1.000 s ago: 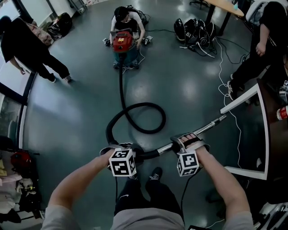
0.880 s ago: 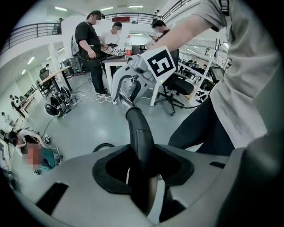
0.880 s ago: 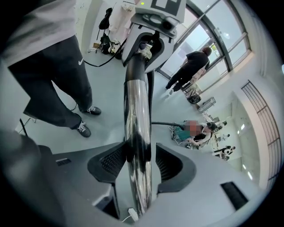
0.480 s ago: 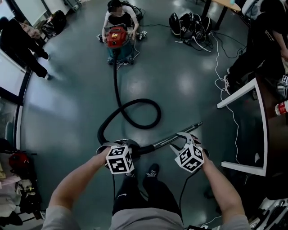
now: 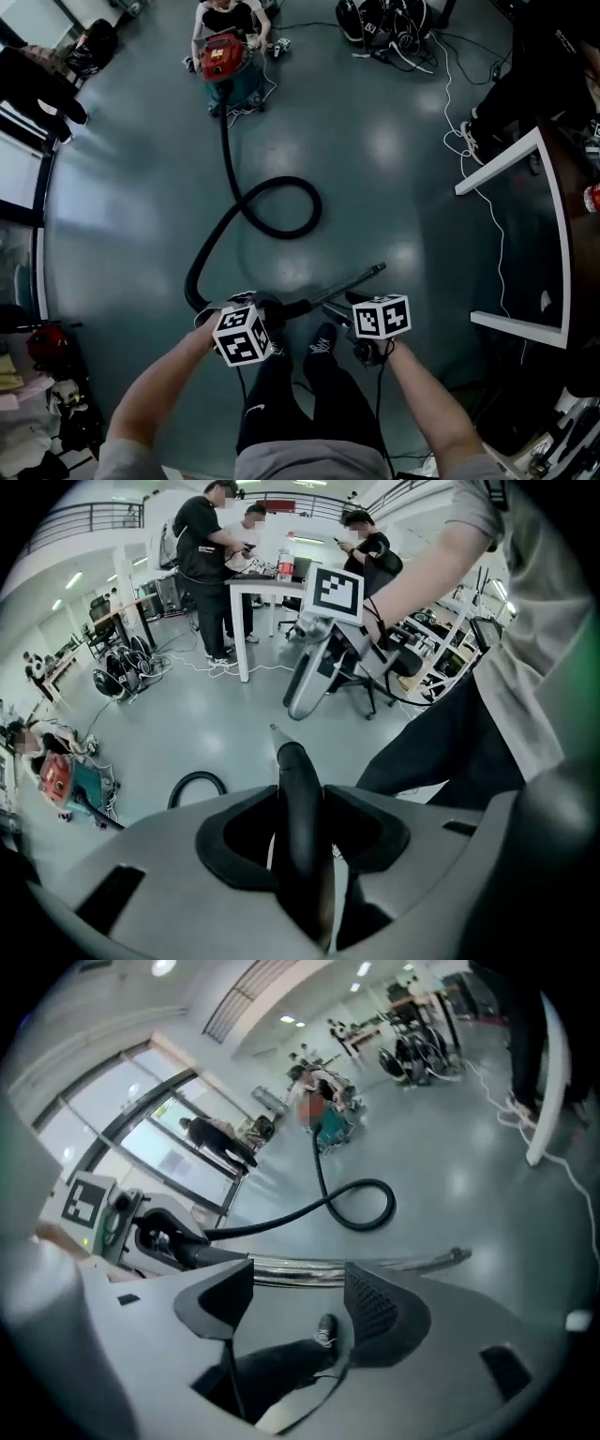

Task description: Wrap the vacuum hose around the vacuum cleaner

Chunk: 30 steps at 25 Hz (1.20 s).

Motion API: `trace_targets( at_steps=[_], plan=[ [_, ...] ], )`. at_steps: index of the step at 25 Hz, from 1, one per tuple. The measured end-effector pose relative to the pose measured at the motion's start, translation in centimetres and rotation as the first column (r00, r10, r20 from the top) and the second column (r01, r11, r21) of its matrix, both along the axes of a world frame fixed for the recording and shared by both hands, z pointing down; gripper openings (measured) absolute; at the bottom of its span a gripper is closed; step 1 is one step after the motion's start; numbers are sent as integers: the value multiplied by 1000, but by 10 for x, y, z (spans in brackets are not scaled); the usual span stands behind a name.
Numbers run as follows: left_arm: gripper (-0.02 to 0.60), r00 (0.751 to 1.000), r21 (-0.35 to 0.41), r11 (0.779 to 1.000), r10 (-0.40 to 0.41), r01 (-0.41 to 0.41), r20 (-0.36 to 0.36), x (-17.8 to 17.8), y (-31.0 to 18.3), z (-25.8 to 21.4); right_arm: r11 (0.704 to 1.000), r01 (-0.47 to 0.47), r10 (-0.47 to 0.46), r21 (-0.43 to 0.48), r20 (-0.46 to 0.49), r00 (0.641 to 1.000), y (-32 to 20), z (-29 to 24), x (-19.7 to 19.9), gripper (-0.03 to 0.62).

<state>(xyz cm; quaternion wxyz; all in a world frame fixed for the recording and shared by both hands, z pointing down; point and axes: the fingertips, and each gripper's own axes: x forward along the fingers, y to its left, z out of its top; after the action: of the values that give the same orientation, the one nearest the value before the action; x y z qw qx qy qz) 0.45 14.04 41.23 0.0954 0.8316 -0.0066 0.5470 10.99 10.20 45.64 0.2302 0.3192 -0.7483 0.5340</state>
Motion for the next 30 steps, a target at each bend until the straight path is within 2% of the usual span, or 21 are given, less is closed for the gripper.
trace_targets(
  at_steps=[3, 8, 12, 15, 18, 22, 27, 30],
  plan=[
    [161, 999, -2, 1000, -31, 31, -5, 0, -2, 12, 980, -139, 151, -142, 78, 985, 9, 29, -11, 313],
    [161, 997, 8, 997, -71, 72, -19, -8, -9, 29, 899, -333, 389, -285, 170, 905, -5, 54, -27, 362],
    [161, 995, 20, 995, -94, 94, -31, -13, -8, 45, 831, -437, 506, -343, 141, 851, -26, 83, -33, 365],
    [161, 993, 33, 993, -114, 115, -28, -16, -5, 59, 757, -518, 586, -399, 62, 808, -30, 114, -33, 364],
    [161, 990, 46, 989, -139, 140, -40, -17, -4, 66, 713, -558, 612, -423, -13, 791, -27, 140, -33, 364],
    [160, 987, 64, 987, -146, 150, -68, -19, -7, 71, 692, -578, 624, -433, -45, 780, -33, 161, -39, 364],
    [160, 989, 105, 985, -132, 138, -62, -28, -10, 79, 663, -591, 627, -459, -92, 774, -38, 185, -54, 364],
    [158, 988, 101, 984, -139, 145, -63, -36, -13, 83, 650, -591, 622, -477, -112, 775, -41, 197, -65, 364]
  ],
)
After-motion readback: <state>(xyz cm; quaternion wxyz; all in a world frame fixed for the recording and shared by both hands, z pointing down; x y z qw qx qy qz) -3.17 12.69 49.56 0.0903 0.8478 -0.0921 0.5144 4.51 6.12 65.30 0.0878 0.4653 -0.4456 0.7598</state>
